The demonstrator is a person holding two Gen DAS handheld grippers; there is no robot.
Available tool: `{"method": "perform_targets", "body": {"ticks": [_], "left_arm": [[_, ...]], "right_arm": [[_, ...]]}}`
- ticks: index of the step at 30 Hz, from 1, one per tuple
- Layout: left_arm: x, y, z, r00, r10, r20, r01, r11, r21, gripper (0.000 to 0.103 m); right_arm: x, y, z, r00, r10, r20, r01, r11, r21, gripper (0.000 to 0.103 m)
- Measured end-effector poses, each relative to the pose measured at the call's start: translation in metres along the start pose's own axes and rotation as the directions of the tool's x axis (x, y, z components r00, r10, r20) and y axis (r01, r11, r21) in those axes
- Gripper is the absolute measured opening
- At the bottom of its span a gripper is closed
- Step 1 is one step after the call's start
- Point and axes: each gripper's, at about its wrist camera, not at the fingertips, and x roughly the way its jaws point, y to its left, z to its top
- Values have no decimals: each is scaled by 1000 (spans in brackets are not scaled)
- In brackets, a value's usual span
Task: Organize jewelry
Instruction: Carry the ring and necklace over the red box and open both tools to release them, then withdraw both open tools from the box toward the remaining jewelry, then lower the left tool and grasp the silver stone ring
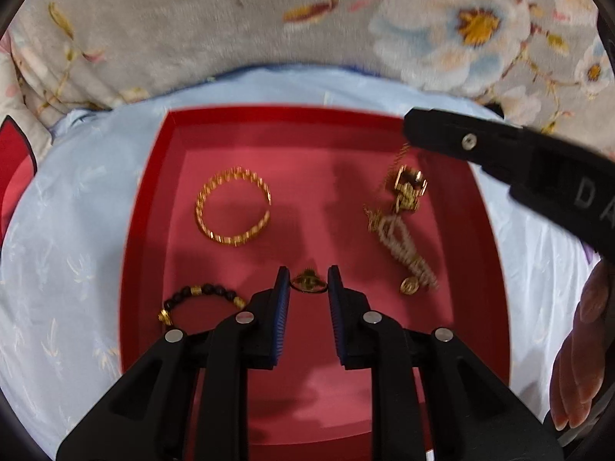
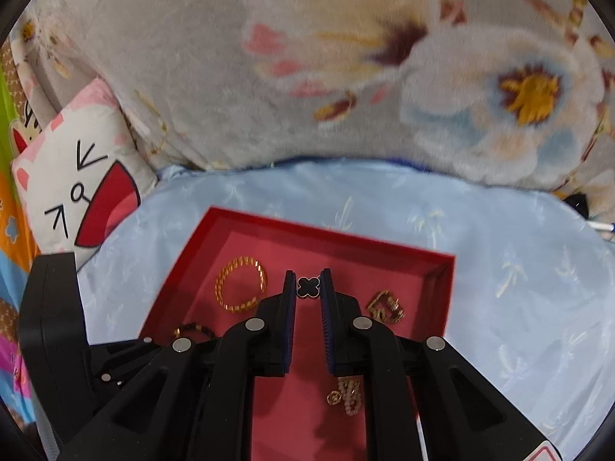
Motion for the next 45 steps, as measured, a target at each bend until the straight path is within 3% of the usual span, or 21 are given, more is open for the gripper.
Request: {"method": "perform_targets", "body": {"ticks": [2,3,4,6,12,18,23,28,30,33,39,45], "left_arm": [[-2,-1,-5,1000,20,10,-20,1000,13,21],[-4,-1,-8,999,29,16,-29,999,15,29],[-8,-1,-10,999,36,29,-36,999,12,44],[-17,3,-13,997,41,60,-42,999,3,52],[-43,11,-26,983,135,125,-136,991,0,54],[-46,23,-40,981,144,127,-143,990,-19,54],[-46,30,-45,983,139,123,-136,990,-36,54],[-61,34,-60,982,127,141,-121,991,-52,54],[-73,33,-70,978,133,159,-127,991,-48,54],[-91,28,-90,971,144,189,-140,989,-36,54],[-110,15,-139,970,136,200,-135,991,-18,54],[-106,-7,-188,974,142,177,-147,989,14,54]], "right_arm": [[8,2,-8,999,3,-39,-3,1000,-11,11],[12,4,-11,998,14,-59,-15,1000,-13,11],[16,5,-15,996,26,-84,-28,999,-15,11],[24,9,-21,992,34,-119,-37,999,-25,11],[49,18,-35,971,59,-233,-69,997,-33,12],[62,28,-44,958,26,-285,-49,996,-74,14],[45,26,-46,968,49,-246,-68,995,-70,22],[-12,5,-53,991,49,-127,-56,997,-54,26],[-57,-5,-72,999,25,-37,-27,998,-50,30],[-98,-10,-107,1000,-2,17,2,999,-42,32],[-138,-11,-181,997,-76,31,77,996,-44,32],[-143,-8,-244,999,-45,3,45,999,3,32]]}}
